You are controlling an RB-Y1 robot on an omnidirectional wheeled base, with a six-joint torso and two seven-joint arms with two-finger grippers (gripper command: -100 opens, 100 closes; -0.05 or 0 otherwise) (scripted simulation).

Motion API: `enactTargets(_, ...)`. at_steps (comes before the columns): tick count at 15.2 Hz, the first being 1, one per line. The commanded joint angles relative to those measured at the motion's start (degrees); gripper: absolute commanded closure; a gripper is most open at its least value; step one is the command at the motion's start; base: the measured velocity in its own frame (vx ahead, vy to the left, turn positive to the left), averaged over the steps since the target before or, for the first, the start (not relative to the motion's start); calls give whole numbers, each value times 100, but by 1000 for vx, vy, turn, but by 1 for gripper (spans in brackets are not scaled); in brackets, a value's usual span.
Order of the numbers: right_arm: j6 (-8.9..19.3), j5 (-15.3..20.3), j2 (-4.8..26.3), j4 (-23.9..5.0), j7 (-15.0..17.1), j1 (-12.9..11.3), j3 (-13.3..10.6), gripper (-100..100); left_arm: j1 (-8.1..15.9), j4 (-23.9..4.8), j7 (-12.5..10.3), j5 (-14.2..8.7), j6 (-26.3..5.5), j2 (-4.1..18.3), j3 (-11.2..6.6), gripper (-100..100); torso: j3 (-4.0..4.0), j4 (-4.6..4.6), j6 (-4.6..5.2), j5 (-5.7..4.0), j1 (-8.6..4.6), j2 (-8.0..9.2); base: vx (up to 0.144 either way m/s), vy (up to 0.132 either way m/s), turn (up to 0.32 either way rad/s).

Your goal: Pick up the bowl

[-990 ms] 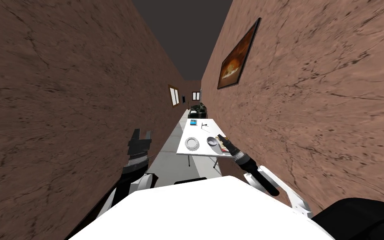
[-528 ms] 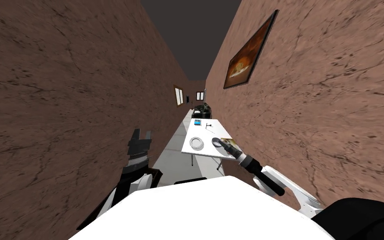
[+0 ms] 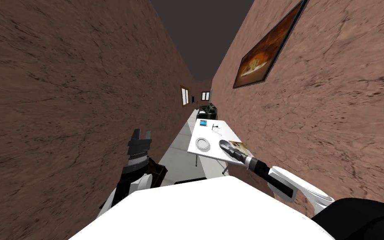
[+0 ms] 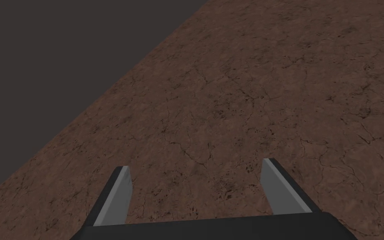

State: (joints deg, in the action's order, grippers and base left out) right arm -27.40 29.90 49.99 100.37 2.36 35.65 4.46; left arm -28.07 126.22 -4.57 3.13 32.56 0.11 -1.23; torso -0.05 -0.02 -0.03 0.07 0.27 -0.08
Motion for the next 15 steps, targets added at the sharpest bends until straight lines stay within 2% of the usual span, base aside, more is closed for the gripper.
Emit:
enactTargets(1,136,286,286,-201,-40,109,-15,-100,0,0,0,0,0,0,0,0,0,0,0,0,0,0,24,73,183)
enactTargets(2,136,314,367,-201,-40,109,-15,-100,0,0,0,0,0,0,0,0,0,0,0,0,1,0,27,69,142)
enactTargets(3,184,506,511,-409,-82,156,-34,-100,0,0,0,0,0,0,0,0,1,0,2,1,2,1,26,75,177)
enactTargets(4,184,529,578,-409,-82,156,-34,-100,0,0,0,0,0,0,0,0,0,0,-1,0,2,1,28,70,168)
enactTargets(5,230,716,739,-614,-123,205,-56,-100,0,0,0,0,0,0,0,0,0,0,1,1,2,1,33,72,192)
enactTargets(6,230,743,780,-614,-123,205,-56,-100,0,0,0,0,0,0,0,0,0,0,-1,0,2,-1,36,65,169)
enactTargets(7,273,941,926,-816,-162,255,-81,-100,0,0,0,0,0,0,0,0,-1,0,1,0,1,-1,36,80,259)
enactTargets(8,273,954,972,-816,-162,255,-81,-100,1,0,0,0,0,0,0,0,-2,-1,-3,0,4,-3,29,73,182)
enactTargets(9,314,1158,1155,-954,-201,306,-109,-100,0,0,0,0,0,0,0,0,-1,0,0,2,4,-2,32,74,152)
enactTargets(11,314,1162,1155,-1014,-201,306,-109,-100,0,0,0,0,0,0,0,0,-1,0,2,1,3,-1,34,53,96)
enactTargets(12,351,1367,1328,-1193,-237,359,-141,-100,-1,0,0,0,0,0,-1,0,0,0,3,-1,-3,1,27,47,139)
enactTargets(13,351,1367,1328,-1208,-237,359,-141,-100,0,0,0,0,0,0,0,0,1,0,0,-1,-5,2,30,53,156)
enactTargets(14,386,1568,1491,-1398,-272,414,-178,-100,0,0,0,0,0,0,0,0,2,1,2,-2,-4,3,34,70,198)
enactTargets(15,386,1568,1491,-1398,-272,414,-178,-100,0,0,0,0,0,0,0,0,1,0,-1,-1,0,1,37,71,159)
